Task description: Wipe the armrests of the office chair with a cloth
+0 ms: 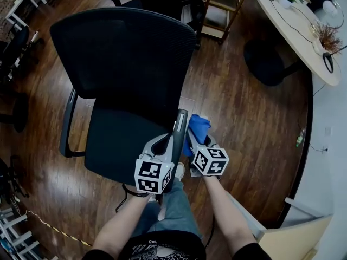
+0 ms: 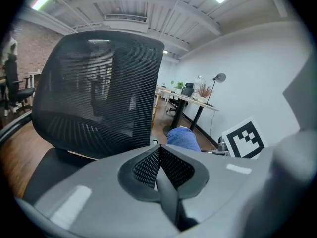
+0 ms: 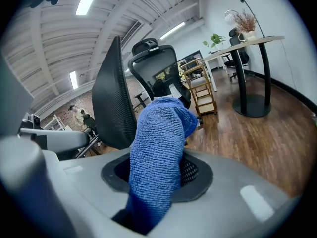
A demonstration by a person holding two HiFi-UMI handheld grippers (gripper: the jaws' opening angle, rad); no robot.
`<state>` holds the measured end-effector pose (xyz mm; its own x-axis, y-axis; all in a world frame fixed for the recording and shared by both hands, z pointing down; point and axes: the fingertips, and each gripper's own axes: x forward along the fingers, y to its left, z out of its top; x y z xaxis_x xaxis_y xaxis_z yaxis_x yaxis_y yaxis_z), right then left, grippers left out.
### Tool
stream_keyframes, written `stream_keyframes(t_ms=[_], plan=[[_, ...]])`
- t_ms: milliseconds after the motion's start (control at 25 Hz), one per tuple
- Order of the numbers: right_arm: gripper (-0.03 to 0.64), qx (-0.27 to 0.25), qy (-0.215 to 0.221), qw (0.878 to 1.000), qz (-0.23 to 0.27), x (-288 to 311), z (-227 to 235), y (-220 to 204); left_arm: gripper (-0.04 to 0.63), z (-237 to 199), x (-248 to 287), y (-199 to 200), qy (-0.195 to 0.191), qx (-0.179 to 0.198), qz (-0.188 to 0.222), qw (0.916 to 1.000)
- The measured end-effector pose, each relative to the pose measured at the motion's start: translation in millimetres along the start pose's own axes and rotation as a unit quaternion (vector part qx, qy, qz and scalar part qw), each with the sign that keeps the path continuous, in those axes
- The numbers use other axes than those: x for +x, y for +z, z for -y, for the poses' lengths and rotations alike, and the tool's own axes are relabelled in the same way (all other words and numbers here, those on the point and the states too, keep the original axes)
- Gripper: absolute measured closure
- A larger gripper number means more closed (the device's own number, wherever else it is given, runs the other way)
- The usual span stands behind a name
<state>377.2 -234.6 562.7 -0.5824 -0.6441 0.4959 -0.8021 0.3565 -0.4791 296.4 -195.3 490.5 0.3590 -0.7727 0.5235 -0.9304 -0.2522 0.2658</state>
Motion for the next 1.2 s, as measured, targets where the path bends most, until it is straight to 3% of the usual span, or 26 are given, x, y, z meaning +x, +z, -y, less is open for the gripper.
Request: stream_keyframes(t_ms=[800,1200], plan=[[0.479,-0.061,0.029,0.998,-0.006,88.1,30.7,95.4,0.592,-28.4,37.2,26.1,0.048,-0.030,0.002,0.9984],[0.479,-0.085,0.044,0.995,-0.001,116.4,21.5,116.4,0.591,-39.0,44.6,30.5,0.062,-0.033,-0.003,0.9975]])
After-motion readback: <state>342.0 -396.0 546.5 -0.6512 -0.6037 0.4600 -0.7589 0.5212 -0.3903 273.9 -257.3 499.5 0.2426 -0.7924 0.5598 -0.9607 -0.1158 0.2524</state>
